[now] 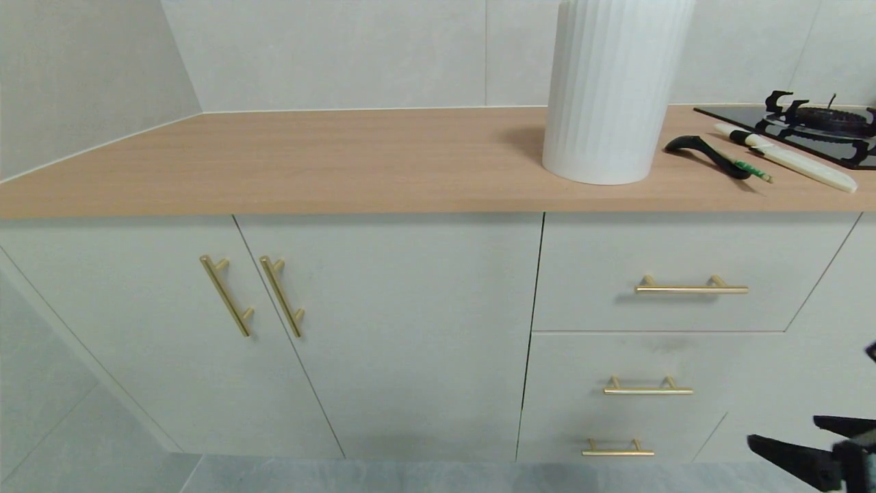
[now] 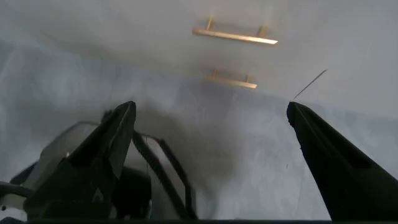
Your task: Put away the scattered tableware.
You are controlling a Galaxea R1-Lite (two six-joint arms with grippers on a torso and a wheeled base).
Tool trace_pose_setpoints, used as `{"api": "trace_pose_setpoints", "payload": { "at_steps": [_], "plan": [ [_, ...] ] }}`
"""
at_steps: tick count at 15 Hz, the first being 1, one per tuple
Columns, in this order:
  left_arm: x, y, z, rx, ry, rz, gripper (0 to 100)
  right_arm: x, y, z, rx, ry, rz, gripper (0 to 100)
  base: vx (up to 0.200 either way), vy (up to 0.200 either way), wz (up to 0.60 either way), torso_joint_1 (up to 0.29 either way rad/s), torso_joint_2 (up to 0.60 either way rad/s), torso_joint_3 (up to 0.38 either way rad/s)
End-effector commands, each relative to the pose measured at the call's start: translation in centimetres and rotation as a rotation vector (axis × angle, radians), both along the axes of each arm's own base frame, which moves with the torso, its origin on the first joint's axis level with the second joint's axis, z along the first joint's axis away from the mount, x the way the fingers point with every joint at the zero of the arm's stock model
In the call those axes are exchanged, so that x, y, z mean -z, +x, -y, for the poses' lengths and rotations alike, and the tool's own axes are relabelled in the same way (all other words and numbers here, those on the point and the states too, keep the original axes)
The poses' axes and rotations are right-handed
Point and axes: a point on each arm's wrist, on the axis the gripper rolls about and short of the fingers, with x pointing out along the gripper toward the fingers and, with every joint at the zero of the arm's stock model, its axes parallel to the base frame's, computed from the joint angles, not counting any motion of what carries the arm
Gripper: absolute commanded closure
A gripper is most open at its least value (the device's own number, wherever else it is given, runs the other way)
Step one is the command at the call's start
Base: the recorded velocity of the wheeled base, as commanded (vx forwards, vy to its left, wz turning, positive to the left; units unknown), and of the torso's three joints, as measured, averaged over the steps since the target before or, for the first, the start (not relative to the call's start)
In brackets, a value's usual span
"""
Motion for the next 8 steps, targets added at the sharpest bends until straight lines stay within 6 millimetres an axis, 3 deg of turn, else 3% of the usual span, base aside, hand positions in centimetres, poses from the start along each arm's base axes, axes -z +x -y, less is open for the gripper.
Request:
{"api": "trace_pose_setpoints", "payload": {
  "at_steps": [1,3,8],
  "plan": [
    [0.0,0.0,0.0,-0.001,-0.001,0.0,0,4.7,9.2,-1.6,0.015,-0.06,-0.185,0,0.0,0.0,0.0,0.0,0.0,0.0],
    [0.0,0.0,0.0,-0.001,-0.001,0.0,0,6.5,12.0,-1.7,0.042,-0.07,-0.167,0,0.0,0.0,0.0,0.0,0.0,0.0],
    [0.0,0.0,0.0,-0.001,-0.001,0.0,0,11.3,15.3,-1.9,0.123,-0.13,-0.138,0,0.0,0.0,0.0,0.0,0.0,0.0]
  ]
}}
